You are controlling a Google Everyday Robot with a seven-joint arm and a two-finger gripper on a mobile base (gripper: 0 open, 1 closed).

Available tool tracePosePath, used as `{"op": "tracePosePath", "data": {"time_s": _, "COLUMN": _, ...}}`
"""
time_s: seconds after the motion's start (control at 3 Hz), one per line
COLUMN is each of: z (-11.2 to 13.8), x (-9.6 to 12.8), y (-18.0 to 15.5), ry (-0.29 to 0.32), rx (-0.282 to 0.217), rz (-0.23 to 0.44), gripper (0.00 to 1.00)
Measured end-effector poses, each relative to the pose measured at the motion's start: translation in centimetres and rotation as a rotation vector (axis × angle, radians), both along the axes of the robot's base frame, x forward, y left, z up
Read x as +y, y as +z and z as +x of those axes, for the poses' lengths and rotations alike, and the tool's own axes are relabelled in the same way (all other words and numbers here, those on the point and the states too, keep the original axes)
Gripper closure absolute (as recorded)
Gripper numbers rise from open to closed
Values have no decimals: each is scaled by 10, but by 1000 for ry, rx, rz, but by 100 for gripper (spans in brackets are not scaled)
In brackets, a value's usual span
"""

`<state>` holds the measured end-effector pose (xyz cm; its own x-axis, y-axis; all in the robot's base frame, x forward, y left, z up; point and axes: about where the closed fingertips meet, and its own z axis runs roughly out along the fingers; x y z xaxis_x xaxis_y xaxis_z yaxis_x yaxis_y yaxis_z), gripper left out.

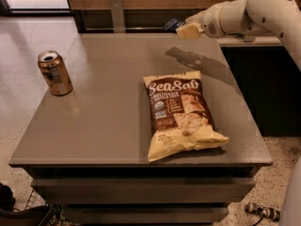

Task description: Move rxbar blueberry near orange can

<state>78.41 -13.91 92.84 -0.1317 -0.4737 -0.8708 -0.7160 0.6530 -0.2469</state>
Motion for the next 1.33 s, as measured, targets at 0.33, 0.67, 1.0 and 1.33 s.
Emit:
{"op": "tracePosePath", "data": {"time_s": 0.33, "z": -14, "x": 16, "y": 20, "ry": 8, "rx": -17, "rz": -35, "gripper": 100}}
{"op": "tracePosePath", "data": {"time_s": 0.67, "z": -34, "x": 35, "y": 38, "ry": 13, "rx": -36, "rz": -53, "gripper": 100}}
{"op": "tracePosePath", "data": {"time_s": 1.0, "z": -54, "x": 51, "y": 53, "ry": 20, "rx": -61, "rz": -52, "gripper": 100}}
{"op": "tracePosePath", "data": {"time_s": 1.33, "z": -85, "x": 84, "y": 65, "ry": 76, "rx": -95, "rz": -28, "gripper": 100}}
